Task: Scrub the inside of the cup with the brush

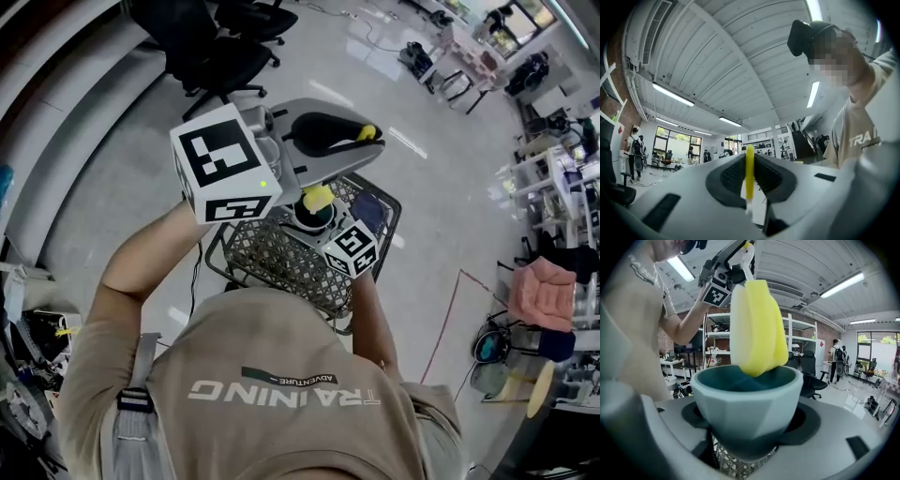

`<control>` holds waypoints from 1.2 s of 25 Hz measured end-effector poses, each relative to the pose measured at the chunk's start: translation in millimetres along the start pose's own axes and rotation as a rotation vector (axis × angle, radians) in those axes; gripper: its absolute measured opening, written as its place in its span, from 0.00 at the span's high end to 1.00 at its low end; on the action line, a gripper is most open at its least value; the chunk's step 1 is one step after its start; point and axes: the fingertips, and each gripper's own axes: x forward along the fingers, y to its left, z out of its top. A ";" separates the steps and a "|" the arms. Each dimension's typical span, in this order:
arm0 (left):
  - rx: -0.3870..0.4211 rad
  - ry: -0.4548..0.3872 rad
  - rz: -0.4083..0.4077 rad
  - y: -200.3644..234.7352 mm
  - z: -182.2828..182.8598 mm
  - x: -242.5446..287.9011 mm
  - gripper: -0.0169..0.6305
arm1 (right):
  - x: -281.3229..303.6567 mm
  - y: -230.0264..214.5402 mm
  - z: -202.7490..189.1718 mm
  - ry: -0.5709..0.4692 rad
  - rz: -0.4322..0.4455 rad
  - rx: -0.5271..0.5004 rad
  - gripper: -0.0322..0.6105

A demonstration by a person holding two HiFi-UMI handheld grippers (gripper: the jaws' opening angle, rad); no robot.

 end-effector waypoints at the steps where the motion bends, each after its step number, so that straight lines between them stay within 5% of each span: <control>1: -0.011 0.004 -0.003 -1.2 -2.4 0.9 0.90 | 0.3 -0.3 -3.1 0.010 0.000 0.000 0.32; 16: -0.083 0.083 0.040 1.2 -40.3 -5.8 0.90 | 6.7 7.1 -10.3 0.016 0.061 0.042 0.32; 23: -0.283 0.110 -0.015 -9.4 -88.4 -15.4 0.89 | -1.5 10.1 17.7 -0.020 0.050 -0.010 0.32; 30: -0.366 0.114 -0.048 -18.5 -102.3 -8.8 0.89 | -11.5 3.9 4.4 -0.009 0.030 0.027 0.32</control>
